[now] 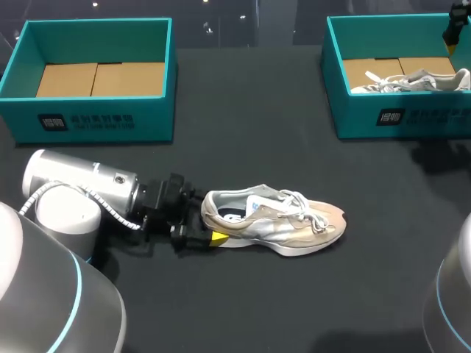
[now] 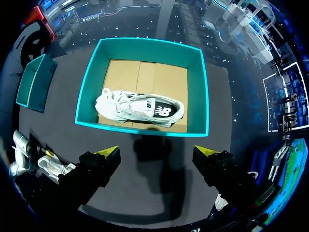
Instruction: Take the shoe out of the shoebox, open the shoe tongue, remove and reinsert the insole, then place the shoe into the shoebox
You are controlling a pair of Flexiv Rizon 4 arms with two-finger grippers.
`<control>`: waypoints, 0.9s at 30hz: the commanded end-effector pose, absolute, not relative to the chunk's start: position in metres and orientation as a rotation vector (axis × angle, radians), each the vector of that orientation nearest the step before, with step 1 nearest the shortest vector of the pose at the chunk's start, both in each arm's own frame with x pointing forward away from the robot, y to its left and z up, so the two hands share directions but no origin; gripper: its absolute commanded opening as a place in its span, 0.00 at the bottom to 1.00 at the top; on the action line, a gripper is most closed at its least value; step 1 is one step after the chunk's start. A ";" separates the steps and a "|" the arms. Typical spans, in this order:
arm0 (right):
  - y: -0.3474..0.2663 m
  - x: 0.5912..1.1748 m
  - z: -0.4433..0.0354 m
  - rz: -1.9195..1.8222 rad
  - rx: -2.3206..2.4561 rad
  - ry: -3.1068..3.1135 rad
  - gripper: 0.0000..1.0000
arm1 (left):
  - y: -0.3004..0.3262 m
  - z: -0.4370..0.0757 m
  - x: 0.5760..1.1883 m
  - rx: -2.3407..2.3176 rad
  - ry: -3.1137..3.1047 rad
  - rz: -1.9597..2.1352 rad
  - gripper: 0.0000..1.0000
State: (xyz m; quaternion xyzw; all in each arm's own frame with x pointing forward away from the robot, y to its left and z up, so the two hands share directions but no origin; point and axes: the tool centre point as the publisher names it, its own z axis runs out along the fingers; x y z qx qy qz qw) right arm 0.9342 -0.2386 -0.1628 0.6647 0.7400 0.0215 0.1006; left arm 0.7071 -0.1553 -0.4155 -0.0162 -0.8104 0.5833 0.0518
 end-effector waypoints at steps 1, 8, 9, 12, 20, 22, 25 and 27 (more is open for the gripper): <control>-0.238 0.934 -0.163 0.062 1.965 2.184 1.00 | -0.150 -0.417 0.704 -0.048 -2.467 1.775 0.00; -0.238 0.934 -0.163 0.062 1.965 2.184 1.00 | -0.150 -0.417 0.704 -0.048 -2.467 1.775 0.00; -0.238 0.934 -0.163 0.062 1.965 2.184 1.00 | -0.150 -0.417 0.704 -0.048 -2.467 1.775 0.00; -0.238 0.934 -0.163 0.062 1.965 2.184 1.00 | -0.150 -0.417 0.704 -0.048 -2.467 1.775 0.00; -0.212 0.912 -0.165 0.073 1.985 2.155 1.00 | -0.150 -0.417 0.704 -0.048 -2.467 1.775 0.00; -0.203 0.898 -0.163 0.091 2.014 2.134 1.00 | -0.150 -0.417 0.704 -0.048 -2.467 1.775 0.00; -0.181 0.871 -0.159 0.105 2.033 2.100 1.00 | -0.150 -0.417 0.704 -0.048 -2.467 1.775 0.00; -0.164 0.852 -0.155 0.105 2.036 2.083 1.00 | -0.150 -0.417 0.704 -0.048 -2.467 1.775 0.00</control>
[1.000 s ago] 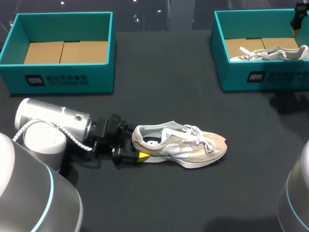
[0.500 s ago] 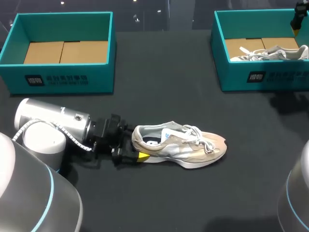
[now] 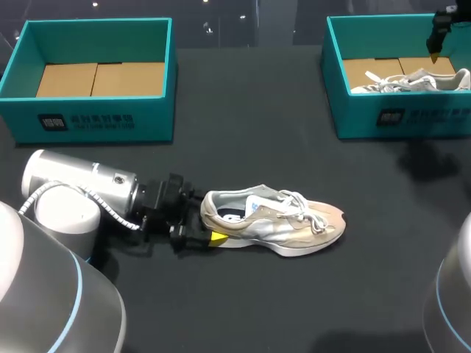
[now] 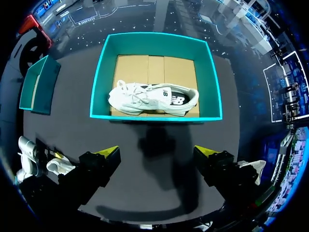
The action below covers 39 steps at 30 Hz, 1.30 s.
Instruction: Take the shoe out of the shoebox, open the shoe tongue, remove and reinsert the insole, then place the shoe into the shoebox
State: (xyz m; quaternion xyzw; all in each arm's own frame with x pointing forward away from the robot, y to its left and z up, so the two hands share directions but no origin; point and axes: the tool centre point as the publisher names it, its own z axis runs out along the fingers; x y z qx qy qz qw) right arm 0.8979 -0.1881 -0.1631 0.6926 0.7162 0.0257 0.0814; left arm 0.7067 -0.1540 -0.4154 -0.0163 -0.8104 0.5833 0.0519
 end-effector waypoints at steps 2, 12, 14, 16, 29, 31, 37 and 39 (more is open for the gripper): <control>-0.144 0.833 -0.153 0.112 2.040 2.066 1.00 | -0.150 -0.417 0.704 -0.048 -2.467 1.775 0.00; -0.031 0.765 -0.151 0.036 2.016 1.990 1.00 | -0.150 -0.417 0.704 -0.048 -2.467 1.775 0.00; -0.013 0.756 -0.154 0.022 2.014 1.982 1.00 | -0.150 -0.417 0.704 -0.048 -2.467 1.775 0.00; 0.005 0.750 -0.158 0.008 2.010 1.979 1.00 | -0.150 -0.417 0.704 -0.048 -2.467 1.775 0.00; 0.052 0.738 -0.167 0.000 2.029 1.993 1.00 | -0.150 -0.417 0.704 -0.048 -2.467 1.775 0.00; 0.052 0.738 -0.167 0.000 2.029 1.993 1.00 | -0.150 -0.417 0.704 -0.048 -2.467 1.775 0.00; 0.052 0.738 -0.167 0.000 2.029 1.993 1.00 | -0.150 -0.417 0.704 -0.048 -2.467 1.775 0.00; 0.063 0.735 -0.169 -0.040 2.011 1.980 1.00 | -0.150 -0.417 0.704 -0.048 -2.467 1.775 0.00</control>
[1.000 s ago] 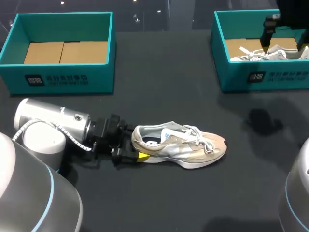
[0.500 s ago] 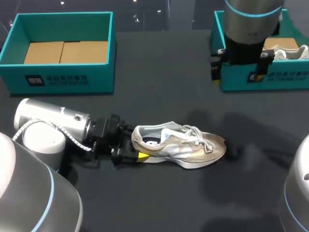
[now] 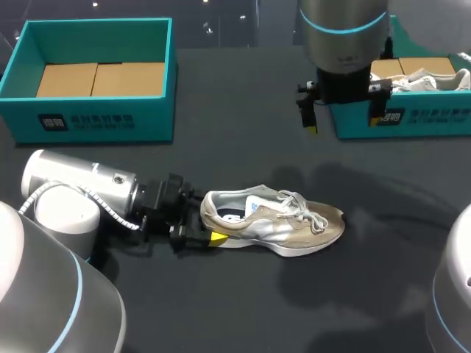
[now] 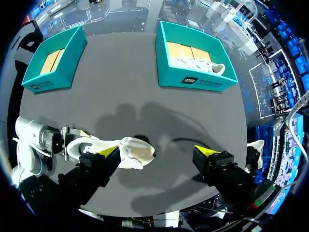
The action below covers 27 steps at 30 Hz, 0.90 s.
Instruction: Take the shoe out of the shoebox, open the shoe tongue, remove and reinsert the insole, then place the shoe into the shoebox
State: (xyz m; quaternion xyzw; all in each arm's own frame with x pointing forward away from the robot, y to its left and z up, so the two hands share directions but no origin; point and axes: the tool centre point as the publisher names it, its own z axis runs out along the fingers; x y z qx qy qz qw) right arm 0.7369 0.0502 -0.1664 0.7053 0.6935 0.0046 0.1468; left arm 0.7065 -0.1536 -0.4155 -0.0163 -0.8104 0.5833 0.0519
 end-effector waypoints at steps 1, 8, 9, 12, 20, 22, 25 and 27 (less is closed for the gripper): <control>0.069 0.733 -0.171 -0.075 2.001 1.958 1.00 | -0.150 -0.417 0.704 -0.048 -2.467 1.775 0.00; 0.103 0.716 -0.188 -0.103 1.995 1.929 1.00 | -0.150 -0.417 0.704 -0.048 -2.467 1.775 0.00; 0.106 0.714 -0.190 -0.105 2.000 1.930 1.00 | -0.150 -0.417 0.704 -0.048 -2.467 1.775 0.00; 0.118 0.711 -0.194 -0.160 2.004 1.915 1.00 | -0.150 -0.417 0.704 -0.048 -2.467 1.775 0.00; 0.137 0.697 -0.216 -0.207 2.021 1.890 1.00 | -0.150 -0.417 0.704 -0.048 -2.467 1.775 0.00; 0.142 0.693 -0.223 -0.232 2.027 1.879 1.00 | -0.150 -0.417 0.704 -0.048 -2.467 1.775 0.00; 0.146 0.688 -0.234 -0.221 2.032 1.887 1.00 | -0.150 -0.417 0.704 -0.048 -2.467 1.775 0.00; 0.151 0.685 -0.242 -0.221 2.036 1.892 1.00 | -0.150 -0.417 0.704 -0.048 -2.467 1.775 0.00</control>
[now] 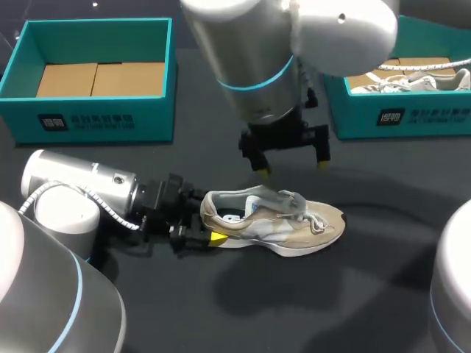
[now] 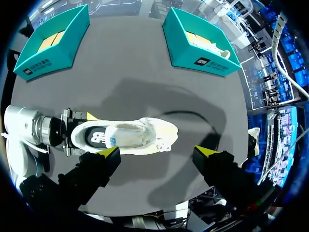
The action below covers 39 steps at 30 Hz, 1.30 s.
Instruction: Take the shoe out of the shoebox, open the shoe tongue, remove and reinsert the insole, then place the shoe into the shoebox
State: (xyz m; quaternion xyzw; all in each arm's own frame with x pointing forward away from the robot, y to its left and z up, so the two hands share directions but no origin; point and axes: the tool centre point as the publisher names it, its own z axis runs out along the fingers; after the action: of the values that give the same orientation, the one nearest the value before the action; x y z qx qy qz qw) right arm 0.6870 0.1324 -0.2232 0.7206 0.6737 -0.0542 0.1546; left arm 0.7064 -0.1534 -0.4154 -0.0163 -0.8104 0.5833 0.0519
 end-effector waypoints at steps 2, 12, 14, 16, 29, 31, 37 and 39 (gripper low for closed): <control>0.156 0.682 -0.248 -0.220 2.036 1.894 1.00 | -0.150 -0.417 0.704 -0.048 -2.467 1.775 0.00; 0.173 0.681 -0.270 -0.222 2.021 1.871 1.00 | -0.150 -0.417 0.704 -0.048 -2.467 1.775 0.00; 0.176 0.681 -0.274 -0.244 2.011 1.847 1.00 | -0.150 -0.417 0.704 -0.048 -2.467 1.775 0.00; 0.177 0.681 -0.277 -0.237 2.009 1.835 1.00 | -0.150 -0.417 0.704 -0.048 -2.467 1.775 0.00; 0.189 0.682 -0.313 -0.302 2.040 1.748 1.00 | -0.150 -0.417 0.704 -0.048 -2.467 1.775 0.00; 0.190 0.682 -0.315 -0.305 2.045 1.733 1.00 | -0.150 -0.417 0.704 -0.048 -2.467 1.775 0.00; 0.194 0.683 -0.328 -0.310 2.048 1.714 1.00 | -0.150 -0.417 0.704 -0.048 -2.467 1.775 0.00; 0.194 0.684 -0.331 -0.314 2.047 1.701 1.00 | -0.150 -0.417 0.704 -0.048 -2.467 1.775 0.00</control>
State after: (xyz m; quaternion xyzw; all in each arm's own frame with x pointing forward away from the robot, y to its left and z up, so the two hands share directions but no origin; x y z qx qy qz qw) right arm 0.6900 0.1848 -0.3212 0.6691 0.7197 -0.0874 0.1635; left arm 0.7064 -0.1533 -0.4154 -0.0163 -0.8104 0.5833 0.0519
